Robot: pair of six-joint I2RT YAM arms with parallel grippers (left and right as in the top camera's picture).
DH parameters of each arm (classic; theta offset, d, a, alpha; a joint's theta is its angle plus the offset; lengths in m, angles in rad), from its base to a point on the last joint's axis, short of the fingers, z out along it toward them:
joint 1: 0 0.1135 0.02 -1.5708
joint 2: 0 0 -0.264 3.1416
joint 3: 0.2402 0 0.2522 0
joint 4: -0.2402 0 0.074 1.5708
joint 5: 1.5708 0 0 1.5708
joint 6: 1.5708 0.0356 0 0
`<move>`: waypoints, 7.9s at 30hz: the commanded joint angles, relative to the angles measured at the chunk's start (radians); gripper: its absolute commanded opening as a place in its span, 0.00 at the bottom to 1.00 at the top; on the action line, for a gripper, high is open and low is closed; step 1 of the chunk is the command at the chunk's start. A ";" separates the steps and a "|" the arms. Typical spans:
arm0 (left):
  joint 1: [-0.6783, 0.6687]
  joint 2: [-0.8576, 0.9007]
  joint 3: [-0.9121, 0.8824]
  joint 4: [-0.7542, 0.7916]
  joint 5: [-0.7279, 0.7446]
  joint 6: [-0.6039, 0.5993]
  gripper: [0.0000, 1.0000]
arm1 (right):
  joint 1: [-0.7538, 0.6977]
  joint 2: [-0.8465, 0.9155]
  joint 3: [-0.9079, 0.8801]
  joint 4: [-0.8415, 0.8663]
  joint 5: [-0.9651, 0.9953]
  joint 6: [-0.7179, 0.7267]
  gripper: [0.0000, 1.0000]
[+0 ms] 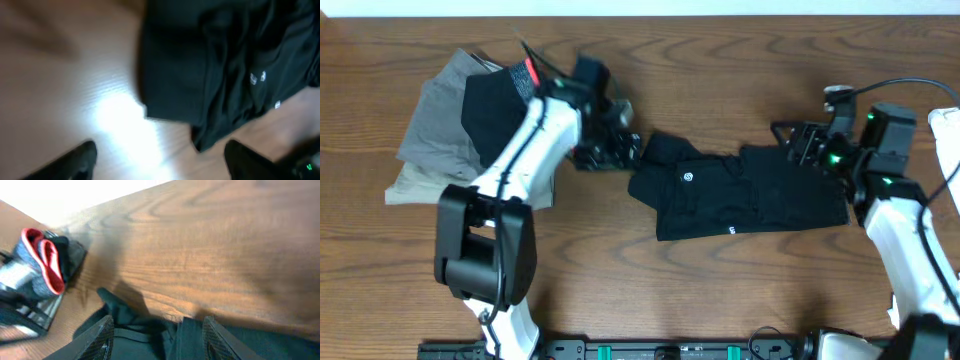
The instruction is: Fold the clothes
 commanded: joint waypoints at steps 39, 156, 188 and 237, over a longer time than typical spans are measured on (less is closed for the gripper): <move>-0.045 0.048 -0.026 0.154 0.075 -0.116 0.06 | -0.017 -0.069 0.014 -0.085 -0.011 -0.045 0.56; 0.643 -0.061 0.292 -0.060 0.122 0.431 0.06 | -0.015 -0.069 0.014 -0.195 0.086 0.027 0.55; 0.369 -0.663 0.330 -0.275 -0.219 0.295 0.98 | -0.015 -0.417 0.093 -0.139 0.116 -0.184 0.57; 0.242 -0.707 0.274 -0.398 -0.394 0.232 0.98 | 0.084 -1.141 -0.573 0.202 0.475 -0.212 0.99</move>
